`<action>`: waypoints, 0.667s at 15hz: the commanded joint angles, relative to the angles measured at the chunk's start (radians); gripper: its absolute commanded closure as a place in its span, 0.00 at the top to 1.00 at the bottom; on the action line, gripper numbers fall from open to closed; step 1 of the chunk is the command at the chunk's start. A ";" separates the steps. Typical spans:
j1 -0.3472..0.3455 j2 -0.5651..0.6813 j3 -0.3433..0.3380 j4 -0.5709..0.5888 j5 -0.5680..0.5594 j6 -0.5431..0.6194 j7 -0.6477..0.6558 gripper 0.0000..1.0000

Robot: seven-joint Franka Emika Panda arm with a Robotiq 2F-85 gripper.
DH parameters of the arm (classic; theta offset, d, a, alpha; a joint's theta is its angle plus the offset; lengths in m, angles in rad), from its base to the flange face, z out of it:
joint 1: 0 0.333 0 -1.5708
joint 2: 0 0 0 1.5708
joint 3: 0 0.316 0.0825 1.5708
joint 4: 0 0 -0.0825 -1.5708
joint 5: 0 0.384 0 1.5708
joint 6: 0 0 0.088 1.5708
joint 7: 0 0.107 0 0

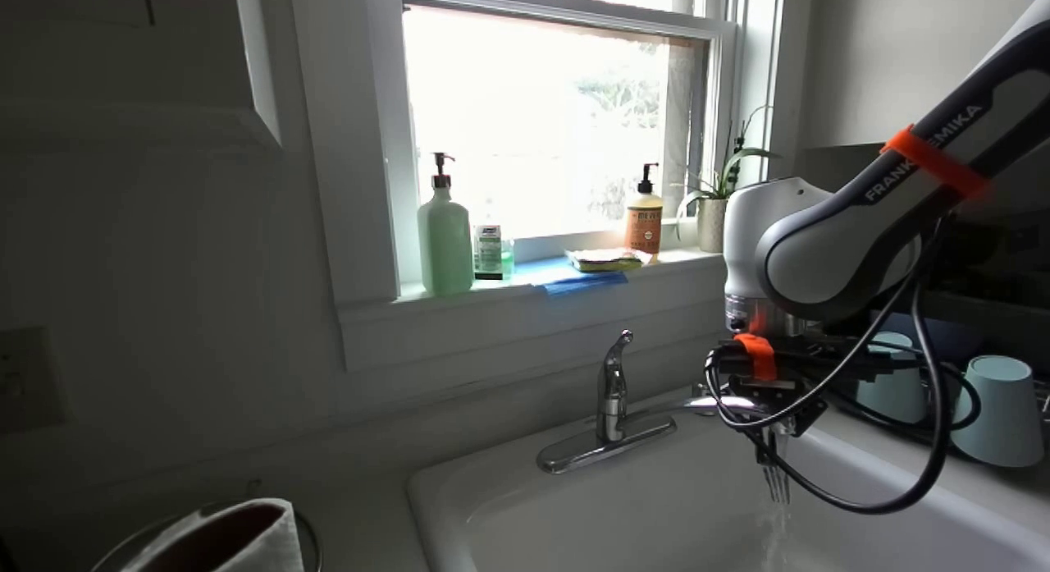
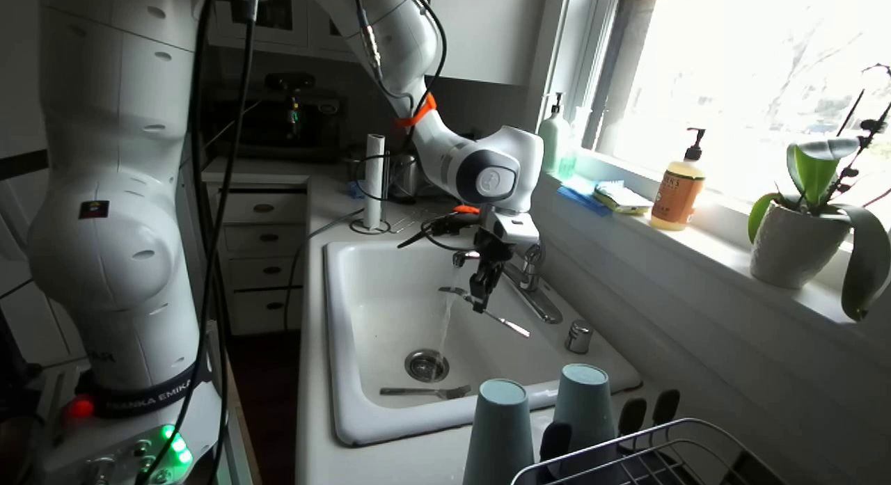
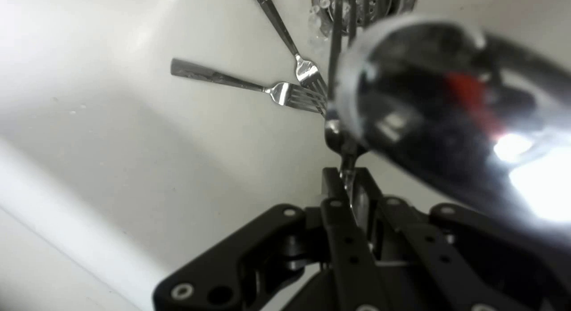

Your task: Turn the faucet on then rinse the fork under it

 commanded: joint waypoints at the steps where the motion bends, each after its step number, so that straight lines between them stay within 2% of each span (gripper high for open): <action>1: 0.004 -0.038 0.001 -0.031 -0.001 -0.007 0.042 0.03; 10: -0.018 -0.064 -0.038 -0.032 -0.035 0.002 0.069 0.03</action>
